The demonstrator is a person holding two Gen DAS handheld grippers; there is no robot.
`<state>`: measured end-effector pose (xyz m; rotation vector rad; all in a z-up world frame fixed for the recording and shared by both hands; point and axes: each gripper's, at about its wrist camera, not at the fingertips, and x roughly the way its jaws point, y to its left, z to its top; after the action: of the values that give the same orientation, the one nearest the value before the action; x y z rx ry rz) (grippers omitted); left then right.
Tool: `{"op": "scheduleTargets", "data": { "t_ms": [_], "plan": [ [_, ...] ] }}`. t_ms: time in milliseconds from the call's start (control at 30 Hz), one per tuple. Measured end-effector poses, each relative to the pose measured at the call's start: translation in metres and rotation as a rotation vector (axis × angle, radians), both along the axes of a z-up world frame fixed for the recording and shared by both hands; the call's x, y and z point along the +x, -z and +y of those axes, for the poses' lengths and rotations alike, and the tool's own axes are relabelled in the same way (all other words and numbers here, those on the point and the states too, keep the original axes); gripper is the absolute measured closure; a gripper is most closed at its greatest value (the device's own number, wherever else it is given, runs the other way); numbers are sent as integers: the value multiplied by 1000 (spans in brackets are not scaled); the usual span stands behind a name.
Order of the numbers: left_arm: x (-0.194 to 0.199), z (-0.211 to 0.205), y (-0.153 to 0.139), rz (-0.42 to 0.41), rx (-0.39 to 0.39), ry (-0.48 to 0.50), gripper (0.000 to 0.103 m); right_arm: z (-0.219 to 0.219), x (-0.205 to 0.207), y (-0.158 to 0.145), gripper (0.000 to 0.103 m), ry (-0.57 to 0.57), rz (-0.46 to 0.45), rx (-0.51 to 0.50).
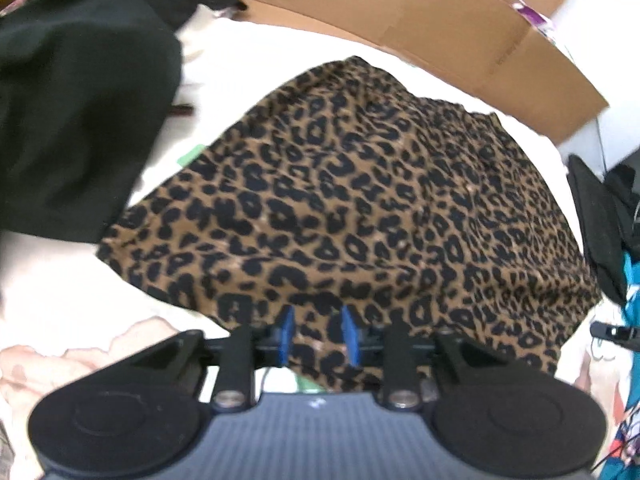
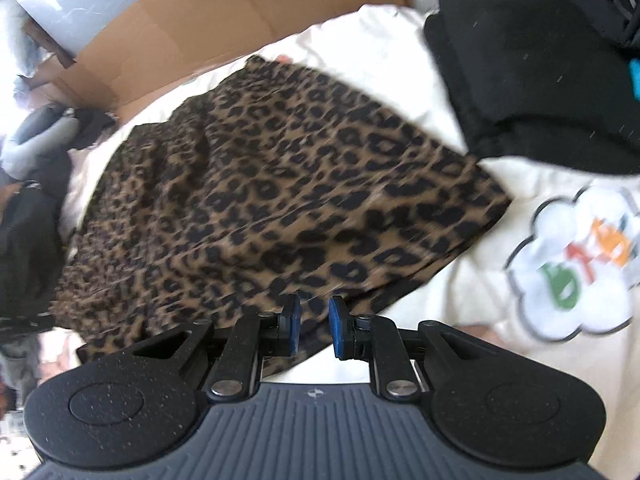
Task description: Fold clothes
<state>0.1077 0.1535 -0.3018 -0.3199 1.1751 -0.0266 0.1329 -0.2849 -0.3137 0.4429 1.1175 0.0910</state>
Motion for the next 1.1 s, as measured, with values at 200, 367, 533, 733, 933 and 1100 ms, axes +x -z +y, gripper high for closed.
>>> {"op": "scheduleTargets", "data": {
  "t_ms": [200,367,533,733,933,1100],
  "plan": [
    [-7,-23,10,27,-51,25,70,9,-3,14,86,-8,35,96],
    [-11,-24,20,64,-114,-46,64,12,-2,27,59,8,59,217],
    [-15,-18,31,92,-196,-142,50,9,-3,45,59,81,100,307],
    [-19,-6,48,146,-360,-323,50,1,-7,70,59,190,156,415],
    [-25,-5,61,194,-480,-434,50,-4,-14,83,59,273,198,541],
    [-28,-3,69,197,-548,-490,50,-4,-14,88,57,323,204,641]
  ]
}}
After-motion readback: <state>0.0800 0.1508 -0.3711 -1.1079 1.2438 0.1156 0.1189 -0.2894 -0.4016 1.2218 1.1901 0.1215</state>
